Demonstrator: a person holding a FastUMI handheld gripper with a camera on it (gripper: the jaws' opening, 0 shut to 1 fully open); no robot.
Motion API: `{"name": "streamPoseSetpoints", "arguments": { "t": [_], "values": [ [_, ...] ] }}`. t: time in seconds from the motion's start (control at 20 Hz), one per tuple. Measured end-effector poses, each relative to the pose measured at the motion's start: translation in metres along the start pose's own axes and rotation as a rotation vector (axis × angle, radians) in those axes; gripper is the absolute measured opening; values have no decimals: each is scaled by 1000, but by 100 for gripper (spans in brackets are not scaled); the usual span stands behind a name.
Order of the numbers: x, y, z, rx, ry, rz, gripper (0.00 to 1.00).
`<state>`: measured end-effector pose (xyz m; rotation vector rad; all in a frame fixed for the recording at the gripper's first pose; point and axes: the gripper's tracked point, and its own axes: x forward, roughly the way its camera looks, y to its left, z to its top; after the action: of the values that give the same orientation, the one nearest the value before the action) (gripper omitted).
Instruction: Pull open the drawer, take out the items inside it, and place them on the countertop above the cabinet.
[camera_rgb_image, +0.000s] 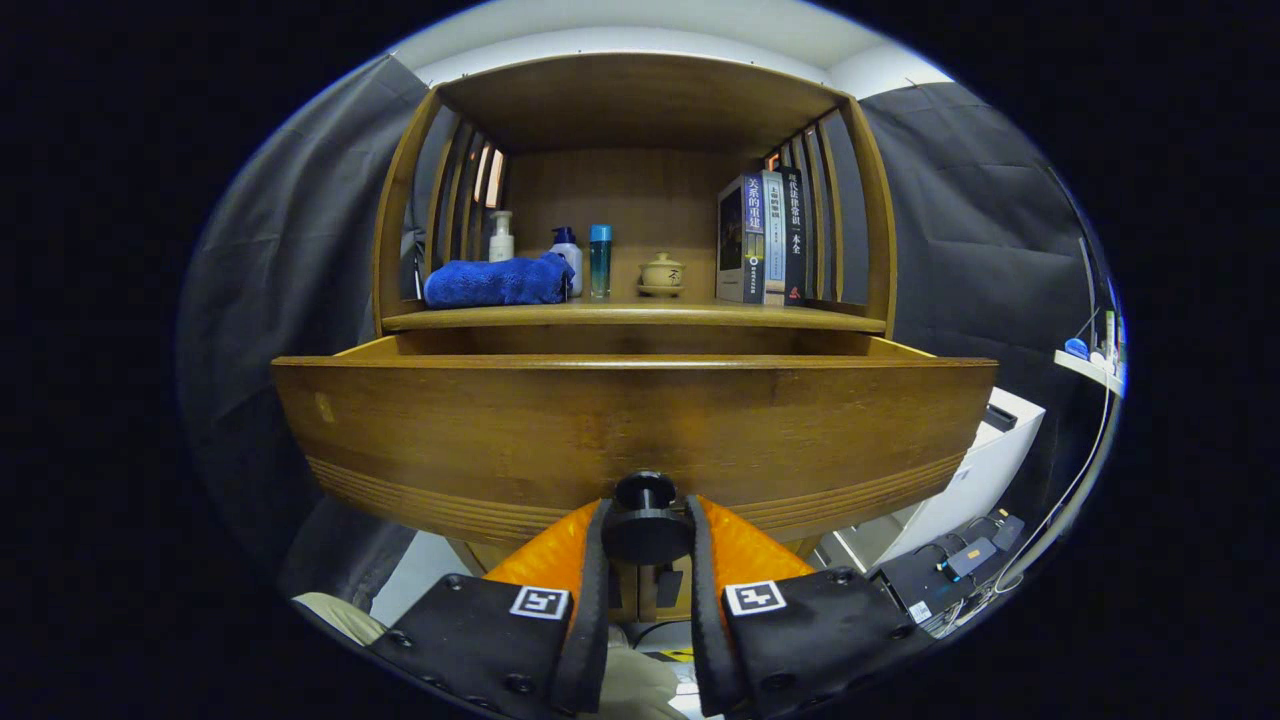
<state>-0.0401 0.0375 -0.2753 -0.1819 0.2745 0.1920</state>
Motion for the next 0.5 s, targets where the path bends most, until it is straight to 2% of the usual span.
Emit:
{"name": "streamPoseSetpoints", "arguments": {
  "t": [0.3, 0.5],
  "values": [
    [-6, -1, -3, 2, 4, -38, 33],
    [-19, -1, -7, -2, 11, -31, 33]
  ]
}}
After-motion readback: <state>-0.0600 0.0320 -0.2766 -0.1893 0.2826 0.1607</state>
